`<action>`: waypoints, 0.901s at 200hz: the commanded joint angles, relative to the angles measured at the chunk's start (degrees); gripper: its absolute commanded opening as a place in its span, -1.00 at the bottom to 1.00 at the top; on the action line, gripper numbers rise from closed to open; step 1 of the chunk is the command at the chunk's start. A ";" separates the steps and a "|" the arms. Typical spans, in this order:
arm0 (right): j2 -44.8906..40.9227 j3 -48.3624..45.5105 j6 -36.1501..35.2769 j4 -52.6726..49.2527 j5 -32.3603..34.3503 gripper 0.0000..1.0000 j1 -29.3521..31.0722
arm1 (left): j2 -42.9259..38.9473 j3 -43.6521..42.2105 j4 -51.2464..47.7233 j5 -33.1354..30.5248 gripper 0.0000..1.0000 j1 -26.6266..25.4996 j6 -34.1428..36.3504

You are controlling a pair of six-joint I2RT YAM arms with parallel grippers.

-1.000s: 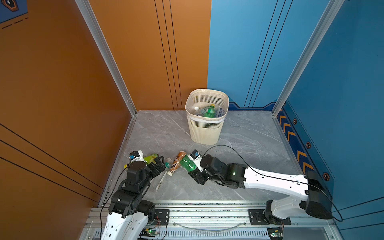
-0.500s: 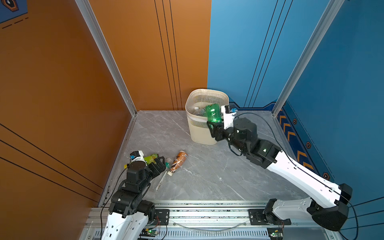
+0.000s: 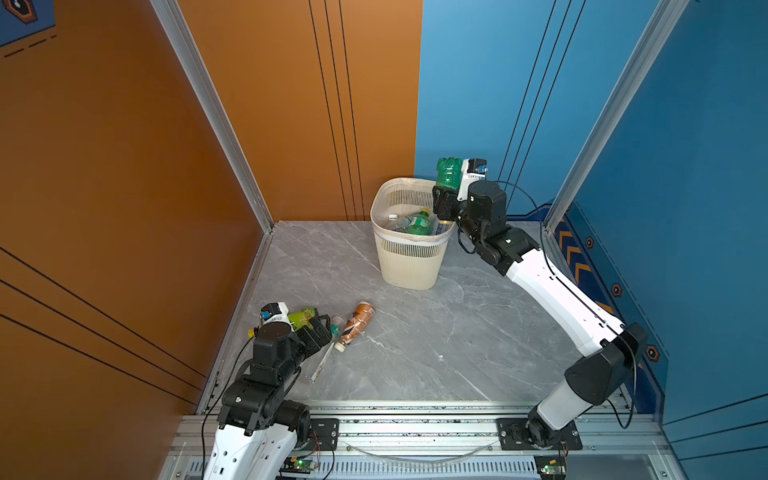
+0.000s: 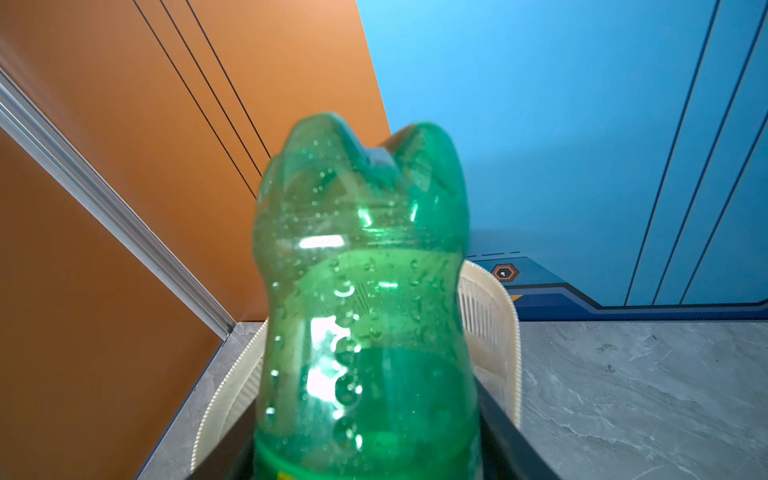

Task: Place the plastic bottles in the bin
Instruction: 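Lift the green bottle with the right gripper over the wastebasket, then open the right gripper to drop the green bottle into the wastebasket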

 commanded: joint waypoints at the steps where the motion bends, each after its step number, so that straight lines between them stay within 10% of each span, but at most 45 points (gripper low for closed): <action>1: 1.11 3.53 0.37 -0.04 -1.22 0.02 -0.44 | -0.13 0.18 -1.32 0.93 0.96 0.61 1.07; 82: 6.08 4.88 1.61 0.24 -0.41 0.06 -2.41 | 0.58 0.65 -3.34 1.47 0.96 1.30 1.73; 135: 5.04 8.65 1.07 -4.99 0.13 0.93 -2.99 | 0.99 0.86 -3.98 1.94 0.96 1.69 2.19; 180: -9.23 -2.19 0.64 -2.03 0.72 0.99 -2.68 | 1.47 1.07 -4.48 2.18 0.96 1.82 2.75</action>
